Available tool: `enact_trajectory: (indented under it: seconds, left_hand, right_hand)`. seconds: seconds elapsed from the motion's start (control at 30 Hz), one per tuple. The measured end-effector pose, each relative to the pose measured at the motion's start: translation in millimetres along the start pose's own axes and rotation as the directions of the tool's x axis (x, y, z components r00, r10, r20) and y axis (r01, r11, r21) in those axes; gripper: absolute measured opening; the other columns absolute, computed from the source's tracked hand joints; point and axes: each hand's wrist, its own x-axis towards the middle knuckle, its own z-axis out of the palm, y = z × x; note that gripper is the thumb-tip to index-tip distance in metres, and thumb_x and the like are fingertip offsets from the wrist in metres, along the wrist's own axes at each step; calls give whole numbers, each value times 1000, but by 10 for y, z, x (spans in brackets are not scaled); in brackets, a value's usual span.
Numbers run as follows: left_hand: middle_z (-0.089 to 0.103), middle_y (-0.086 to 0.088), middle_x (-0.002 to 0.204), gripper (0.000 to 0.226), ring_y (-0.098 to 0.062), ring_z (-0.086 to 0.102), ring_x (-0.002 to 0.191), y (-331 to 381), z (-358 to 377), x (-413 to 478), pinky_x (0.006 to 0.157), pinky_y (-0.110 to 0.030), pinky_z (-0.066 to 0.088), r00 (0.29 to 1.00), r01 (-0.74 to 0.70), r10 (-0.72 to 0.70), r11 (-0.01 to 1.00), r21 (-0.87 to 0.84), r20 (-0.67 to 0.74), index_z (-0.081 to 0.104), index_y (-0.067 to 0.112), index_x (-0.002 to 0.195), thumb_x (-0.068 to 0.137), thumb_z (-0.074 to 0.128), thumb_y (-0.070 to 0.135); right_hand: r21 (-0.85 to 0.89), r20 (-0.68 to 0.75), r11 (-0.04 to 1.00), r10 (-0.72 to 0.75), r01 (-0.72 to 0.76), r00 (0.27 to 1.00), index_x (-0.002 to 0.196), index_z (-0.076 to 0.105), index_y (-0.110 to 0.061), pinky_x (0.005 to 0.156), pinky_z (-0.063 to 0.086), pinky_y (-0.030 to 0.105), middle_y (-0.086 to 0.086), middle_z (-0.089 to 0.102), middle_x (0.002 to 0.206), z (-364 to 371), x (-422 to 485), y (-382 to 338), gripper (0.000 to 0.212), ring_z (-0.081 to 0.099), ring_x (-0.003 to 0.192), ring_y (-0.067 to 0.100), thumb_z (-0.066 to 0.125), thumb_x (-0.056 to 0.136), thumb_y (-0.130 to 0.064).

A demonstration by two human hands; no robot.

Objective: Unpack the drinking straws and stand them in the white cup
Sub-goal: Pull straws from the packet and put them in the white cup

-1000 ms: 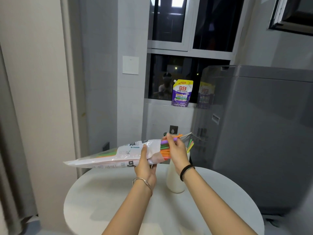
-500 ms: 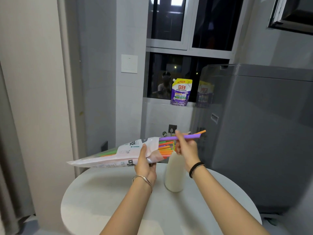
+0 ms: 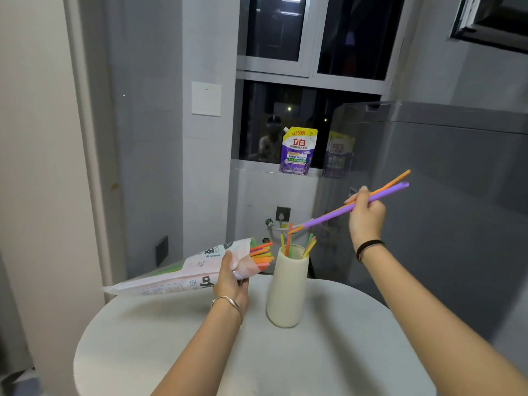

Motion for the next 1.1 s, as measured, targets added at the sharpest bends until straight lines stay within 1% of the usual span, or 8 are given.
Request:
enact_trajectory:
  seconds: [0.07, 0.2, 0.43, 0.6, 0.77, 0.83, 1.0, 1.1]
  left_hand:
    - [64, -2, 103, 29, -11, 62, 76, -41, 1, 50, 60, -24, 57, 1000, 1, -1, 1000, -3, 0, 50, 16, 116, 91, 63, 17]
    - [64, -5, 110, 32, -15, 64, 84, -114, 5, 98, 84, -32, 50, 1000, 16, -17, 999, 30, 20, 52, 17, 120, 90, 64, 18]
    - [66, -7, 112, 42, -20, 63, 91, -173, -31, 126, 85, -33, 53, 999, -10, 6, 996, 88, 43, 53, 10, 130, 90, 63, 20]
    - [63, -9, 131, 51, -24, 62, 110, -151, -51, 116, 78, -29, 53, 998, -56, 52, 991, 120, 29, 52, 8, 136, 89, 65, 22]
    - [65, -6, 126, 43, -21, 64, 102, -157, 0, 18, 69, -26, 53, 993, -114, 112, 985, 129, 25, 55, 15, 129, 88, 67, 20]
    - [65, -7, 126, 44, -21, 66, 101, -140, 14, -17, 69, -27, 54, 993, -122, 121, 984, 127, 13, 54, 15, 129, 87, 67, 19]
    - [65, -7, 126, 51, -22, 63, 103, -39, -1, -65, 77, -30, 55, 993, -115, 116, 987, 114, -2, 51, 11, 135, 87, 67, 19]
    - [63, -7, 130, 54, -22, 62, 107, 57, -31, -65, 85, -34, 51, 996, -86, 87, 993, 81, -8, 50, 10, 137, 88, 67, 22]
  right_hand:
    - [-78, 47, 995, -61, 65, 997, 54, 51, -15, 47, 39, 6, -1, 53, 55, 6, 98, 23, 47, 54, 45, -3, 38, 97, -26]
    - [-265, 190, 957, -73, 123, 979, 54, 53, -19, 55, 46, 27, -1, 55, 55, 124, 115, 124, 47, 57, 53, 14, 39, 97, -32]
    - [-581, 533, 795, 211, 173, 820, 91, 61, -9, 73, 49, 36, 3, 58, 74, 300, -111, 486, 25, 58, 79, 26, 62, 85, -33]
    - [-446, 359, 821, -199, 356, 912, 95, 58, -12, 82, 46, 41, 2, 53, 92, 278, -403, 505, 17, 52, 90, 21, 59, 87, -27]
    - [-385, 601, 905, 97, 180, 794, 84, 53, -19, 68, 45, 36, -4, 52, 70, 371, -908, 534, 33, 52, 66, 15, 46, 91, -50]
    - [-376, 629, 906, 96, 193, 771, 82, 51, -19, 64, 43, 33, -4, 53, 68, 393, -1030, 549, 28, 52, 65, 14, 50, 91, -45]
    - [-209, 638, 976, 92, 57, 764, 82, 53, -12, 64, 44, 17, 6, 61, 77, 356, -1032, 457, 15, 57, 74, 16, 57, 92, -23]
    - [-120, 549, 993, 74, -9, 833, 81, 54, -6, 67, 45, 28, 15, 57, 70, 283, -940, 346, 18, 55, 71, 19, 56, 92, -20]
